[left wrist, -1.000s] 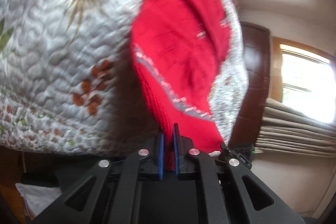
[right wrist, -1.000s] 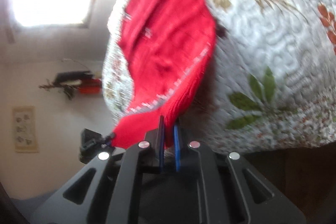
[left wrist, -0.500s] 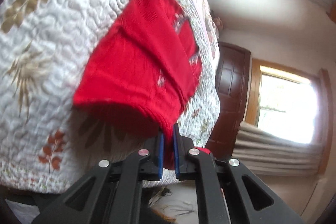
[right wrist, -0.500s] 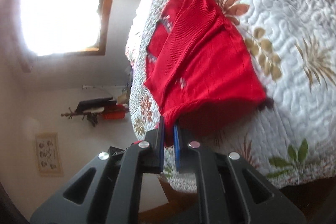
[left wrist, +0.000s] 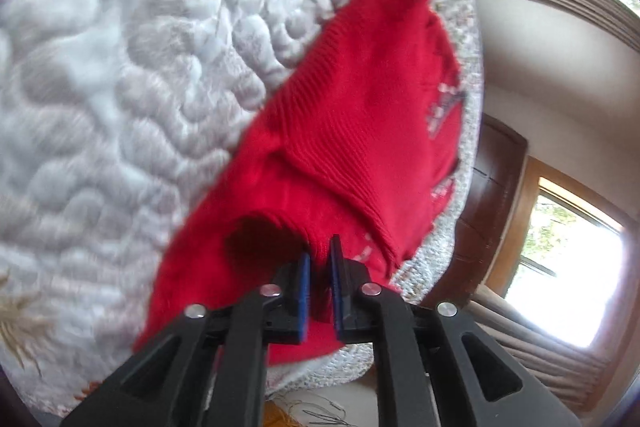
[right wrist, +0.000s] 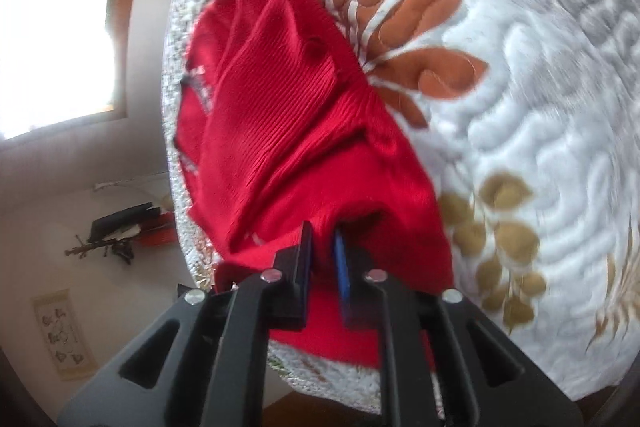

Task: Fold small clothes
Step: 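Lift the hem with both tools and fold it toward the collar, then open both tools and lower them onto the new folded edge, then grasp the folded edge of the sweater with both tools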

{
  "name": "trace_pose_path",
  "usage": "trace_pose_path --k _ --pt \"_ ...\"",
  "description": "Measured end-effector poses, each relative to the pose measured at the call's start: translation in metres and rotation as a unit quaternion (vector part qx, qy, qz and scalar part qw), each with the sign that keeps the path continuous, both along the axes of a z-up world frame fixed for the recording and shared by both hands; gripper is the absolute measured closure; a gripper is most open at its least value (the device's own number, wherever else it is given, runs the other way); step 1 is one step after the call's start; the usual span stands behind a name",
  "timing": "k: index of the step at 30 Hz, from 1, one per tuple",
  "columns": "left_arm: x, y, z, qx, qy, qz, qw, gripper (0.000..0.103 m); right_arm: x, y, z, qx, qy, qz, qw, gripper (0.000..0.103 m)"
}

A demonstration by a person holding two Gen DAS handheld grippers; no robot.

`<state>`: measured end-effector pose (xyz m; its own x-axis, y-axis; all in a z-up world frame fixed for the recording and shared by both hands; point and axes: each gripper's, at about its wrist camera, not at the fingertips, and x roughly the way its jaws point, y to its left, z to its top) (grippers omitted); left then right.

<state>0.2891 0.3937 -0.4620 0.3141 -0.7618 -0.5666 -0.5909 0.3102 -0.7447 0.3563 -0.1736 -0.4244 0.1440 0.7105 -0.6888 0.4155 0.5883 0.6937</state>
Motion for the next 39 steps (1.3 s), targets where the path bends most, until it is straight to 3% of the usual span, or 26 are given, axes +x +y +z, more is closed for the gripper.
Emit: trace_pose_path --k 3,7,10,13,15,17,19,21,24,27,34,35,36,37,39 --pt "0.004 0.001 0.005 0.005 -0.013 0.000 0.9999 0.078 0.010 -0.002 0.000 0.010 -0.002 0.001 1.000 0.079" --pt "0.002 0.004 0.034 0.040 -0.047 -0.025 0.9978 0.068 0.018 -0.014 0.029 0.016 -0.035 0.001 0.999 0.077" --pt "0.005 0.003 0.060 0.083 -0.075 -0.066 0.9916 0.060 0.023 -0.014 0.052 -0.029 -0.066 0.041 0.997 0.070" --pt "0.015 -0.008 0.078 0.163 -0.105 -0.134 0.9718 0.056 0.027 0.006 0.066 -0.113 -0.105 0.120 0.981 0.067" --pt "0.024 -0.022 0.080 0.216 -0.125 -0.184 0.9505 0.055 0.026 0.025 0.067 -0.161 -0.129 0.174 0.963 0.065" --pt "0.032 -0.028 0.075 0.243 -0.137 -0.213 0.9364 0.054 0.025 0.047 0.061 -0.209 -0.152 0.225 0.940 0.065" --pt "0.042 -0.038 0.071 0.263 -0.150 -0.238 0.9227 0.054 0.026 0.057 0.052 -0.235 -0.163 0.248 0.926 0.064" --pt "0.053 -0.051 0.066 0.286 -0.163 -0.267 0.9057 0.052 0.028 0.060 0.042 -0.247 -0.163 0.260 0.919 0.063" --pt "0.065 -0.060 0.057 0.305 -0.167 -0.293 0.8906 0.049 0.031 0.061 0.026 -0.250 -0.158 0.271 0.916 0.061" --pt "0.069 -0.062 0.048 0.308 -0.160 -0.307 0.8860 0.048 0.033 0.061 0.019 -0.255 -0.157 0.281 0.912 0.059" --pt "0.067 -0.067 0.045 0.305 -0.166 -0.313 0.8840 0.049 0.037 0.063 0.008 -0.238 -0.150 0.292 0.914 0.058" --pt "0.068 -0.069 0.045 0.303 -0.167 -0.312 0.8847 0.058 0.038 0.064 0.007 -0.237 -0.149 0.293 0.914 0.058" --pt "0.068 -0.070 0.045 0.299 -0.167 -0.313 0.8859 0.072 0.038 0.063 0.007 -0.234 -0.148 0.294 0.915 0.063" --pt "0.069 -0.071 0.044 0.301 -0.165 -0.314 0.8852 0.078 0.039 0.063 0.007 -0.232 -0.146 0.296 0.915 0.067" --pt "0.070 -0.071 0.046 0.298 -0.168 -0.311 0.8869 0.096 0.038 0.061 0.009 -0.229 -0.141 0.300 0.915 0.083"
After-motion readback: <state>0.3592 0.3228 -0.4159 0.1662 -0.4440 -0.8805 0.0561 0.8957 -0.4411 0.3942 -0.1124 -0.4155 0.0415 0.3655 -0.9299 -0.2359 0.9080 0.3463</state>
